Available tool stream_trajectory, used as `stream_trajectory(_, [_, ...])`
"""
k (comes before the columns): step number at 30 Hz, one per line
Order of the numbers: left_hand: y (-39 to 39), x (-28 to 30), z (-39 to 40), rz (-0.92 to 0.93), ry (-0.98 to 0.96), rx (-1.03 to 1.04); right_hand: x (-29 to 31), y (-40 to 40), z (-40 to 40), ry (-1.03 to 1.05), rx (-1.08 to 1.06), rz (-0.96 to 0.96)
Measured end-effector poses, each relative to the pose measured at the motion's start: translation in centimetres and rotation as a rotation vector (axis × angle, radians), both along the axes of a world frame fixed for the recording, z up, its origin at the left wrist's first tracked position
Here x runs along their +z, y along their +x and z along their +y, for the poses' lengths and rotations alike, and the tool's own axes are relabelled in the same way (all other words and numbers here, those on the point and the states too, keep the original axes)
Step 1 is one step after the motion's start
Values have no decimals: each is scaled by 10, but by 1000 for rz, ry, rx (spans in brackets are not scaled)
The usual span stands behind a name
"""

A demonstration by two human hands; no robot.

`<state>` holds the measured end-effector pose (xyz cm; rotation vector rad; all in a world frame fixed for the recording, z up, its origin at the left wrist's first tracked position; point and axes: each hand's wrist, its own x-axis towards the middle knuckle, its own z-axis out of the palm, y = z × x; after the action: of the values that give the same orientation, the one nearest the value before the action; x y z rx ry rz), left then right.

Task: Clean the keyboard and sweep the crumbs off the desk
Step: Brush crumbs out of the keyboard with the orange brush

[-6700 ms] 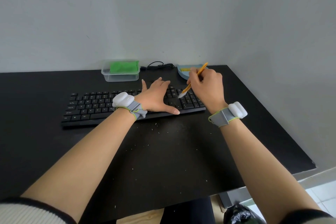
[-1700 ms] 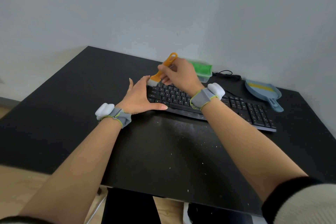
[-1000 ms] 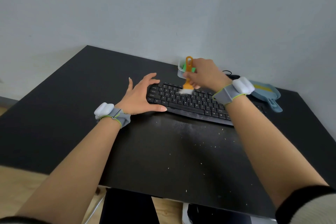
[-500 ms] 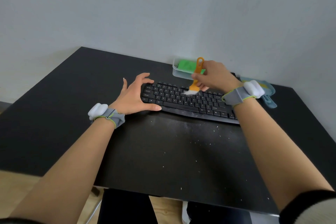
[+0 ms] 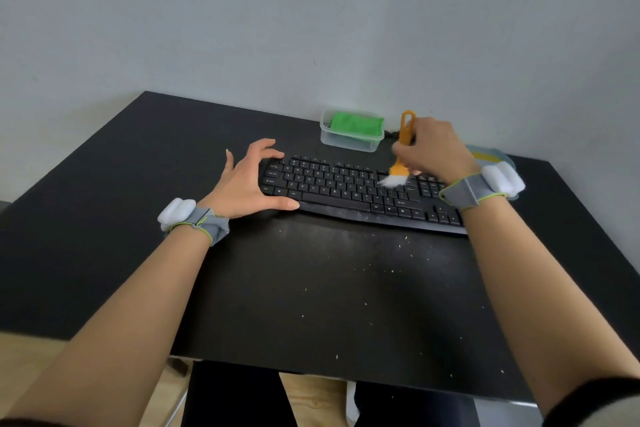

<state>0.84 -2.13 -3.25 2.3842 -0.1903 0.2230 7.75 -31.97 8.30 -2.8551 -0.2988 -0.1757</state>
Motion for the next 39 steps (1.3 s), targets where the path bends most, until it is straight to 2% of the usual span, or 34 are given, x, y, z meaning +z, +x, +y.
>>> stream_trajectory(2, [0,0,0,1,0,0,5,-1,-7,42,-49,-18])
stream_trajectory(6, [-1,0,0,2,-1,3,2,-3,4,486,22,137])
stream_trajectory(7, [-1,1,-1,0,0,2,-1,-4,4,523,33,167])
stream_trajectory(11, [-1,0,-1,-9,0,1,-7,-2,-18,335,-17,133])
stream_trajectory(14, [-1,0,-2,-5,6,0,1,-1,-38,90,-133,21])
stream_trajectory(15, [0,0,-2,-6,6,0,5,-2,-41,66,-168,-13])
stream_trajectory(17, [0,1,-2,-2,7,-3,8,-2,-38,155,-160,-35])
stream_trajectory(20, [-1,1,-3,0,4,-3,3,-4,-27,454,-77,125])
stream_trajectory(21, [-1,1,-3,-2,3,-3,-1,-2,-27,416,-70,139])
stream_trajectory(24, [-1,1,-3,-8,10,-6,1,0,-36,113,-141,44])
stream_trajectory(27, [0,1,-4,-8,3,-8,11,-2,-40,65,-209,-8])
stream_trajectory(30, [1,0,-4,0,-3,-7,14,-2,-26,321,-136,-13])
stream_trajectory(33, [0,0,-5,5,-9,-8,6,-6,3,598,-20,84])
stream_trajectory(39, [0,-1,-4,7,-28,1,-11,-17,66,791,199,228])
